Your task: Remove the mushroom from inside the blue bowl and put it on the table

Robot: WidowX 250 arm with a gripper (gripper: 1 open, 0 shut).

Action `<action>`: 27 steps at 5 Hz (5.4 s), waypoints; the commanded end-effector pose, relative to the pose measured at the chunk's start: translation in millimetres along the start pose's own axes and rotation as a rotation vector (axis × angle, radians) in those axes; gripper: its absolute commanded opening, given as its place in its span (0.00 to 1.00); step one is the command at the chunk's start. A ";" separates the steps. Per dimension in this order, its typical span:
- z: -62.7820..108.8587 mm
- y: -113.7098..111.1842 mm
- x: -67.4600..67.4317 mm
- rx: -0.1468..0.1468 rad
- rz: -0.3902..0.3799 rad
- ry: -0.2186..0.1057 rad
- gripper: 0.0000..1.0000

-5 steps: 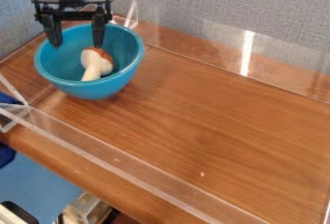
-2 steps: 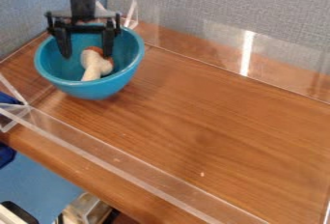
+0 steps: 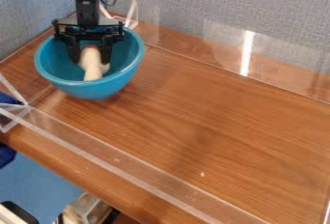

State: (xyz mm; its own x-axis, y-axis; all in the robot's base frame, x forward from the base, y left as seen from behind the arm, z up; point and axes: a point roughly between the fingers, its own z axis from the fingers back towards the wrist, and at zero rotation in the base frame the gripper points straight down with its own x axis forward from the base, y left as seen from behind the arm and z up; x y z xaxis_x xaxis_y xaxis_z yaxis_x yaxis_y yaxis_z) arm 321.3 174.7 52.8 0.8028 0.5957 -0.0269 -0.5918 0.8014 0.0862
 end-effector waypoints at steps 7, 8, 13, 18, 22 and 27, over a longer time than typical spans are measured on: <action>-30.3 -17.8 -18.2 0.003 -0.002 -0.059 0.00; -34.6 -16.9 -16.3 0.004 0.040 -0.056 0.00; -9.4 -15.0 -16.8 -0.033 0.121 -0.062 0.00; 2.2 -34.1 -23.6 -0.067 0.151 -0.071 0.00; 7.5 -19.9 -32.3 -0.068 0.162 -0.077 0.00; -4.2 -26.6 -36.6 -0.060 0.086 -0.095 0.00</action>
State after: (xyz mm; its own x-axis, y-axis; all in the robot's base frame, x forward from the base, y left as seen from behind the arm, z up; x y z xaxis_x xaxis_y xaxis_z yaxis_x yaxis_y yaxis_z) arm 304.1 133.5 38.8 0.7423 0.6685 0.0456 -0.6699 0.7416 0.0341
